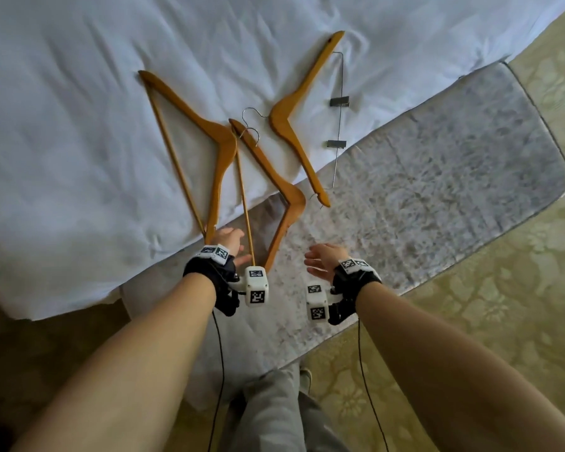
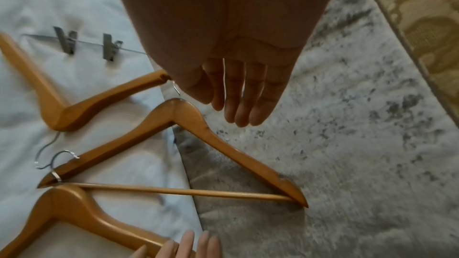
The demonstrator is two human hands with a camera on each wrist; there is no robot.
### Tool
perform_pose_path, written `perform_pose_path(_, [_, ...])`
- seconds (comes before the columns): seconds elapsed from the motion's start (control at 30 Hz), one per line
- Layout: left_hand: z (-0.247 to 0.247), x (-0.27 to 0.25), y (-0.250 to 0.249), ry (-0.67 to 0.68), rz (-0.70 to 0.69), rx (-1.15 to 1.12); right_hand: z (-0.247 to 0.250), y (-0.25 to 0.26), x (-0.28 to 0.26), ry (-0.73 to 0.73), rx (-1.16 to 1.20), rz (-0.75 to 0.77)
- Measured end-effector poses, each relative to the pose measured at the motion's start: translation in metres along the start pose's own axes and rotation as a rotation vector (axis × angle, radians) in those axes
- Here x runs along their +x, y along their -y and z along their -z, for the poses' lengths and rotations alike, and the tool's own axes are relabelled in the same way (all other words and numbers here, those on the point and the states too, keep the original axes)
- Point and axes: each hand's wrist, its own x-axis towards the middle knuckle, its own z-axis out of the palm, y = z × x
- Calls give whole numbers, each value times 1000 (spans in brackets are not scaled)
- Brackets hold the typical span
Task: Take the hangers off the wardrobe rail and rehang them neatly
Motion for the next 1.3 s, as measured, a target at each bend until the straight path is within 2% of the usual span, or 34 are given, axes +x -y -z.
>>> perform_pose_path(0.23, [-9, 53, 8, 10, 75, 18, -45, 0, 71, 74, 61, -105])
perform_pose_path(0.47, [-15, 75, 21, 136, 44, 43, -80, -8, 112, 169, 32, -67])
perform_pose_path(0.67, [-17, 68, 31, 181, 26, 104, -77, -15, 105, 114, -215, 7])
perform_pose_path(0.9, [-22, 25, 31, 199, 80, 104, -44, -23, 71, 154, -416, -42])
perform_pose_path(1.07, [-30, -8, 25, 119, 5, 102, -11, -41, 60, 186, -500, -31])
perform_pose_path(1.17, [-28, -27, 22, 30, -74, 214, 2, -42, 9, 154, -577, 2])
perform_pose_path(1.23, [-23, -47, 15, -156, -211, 475, 13, -40, -23, 140, -670, 40])
perform_pose_path(1.3, [-19, -75, 4, -407, -396, 586, 23, -34, -46, 113, -746, 97])
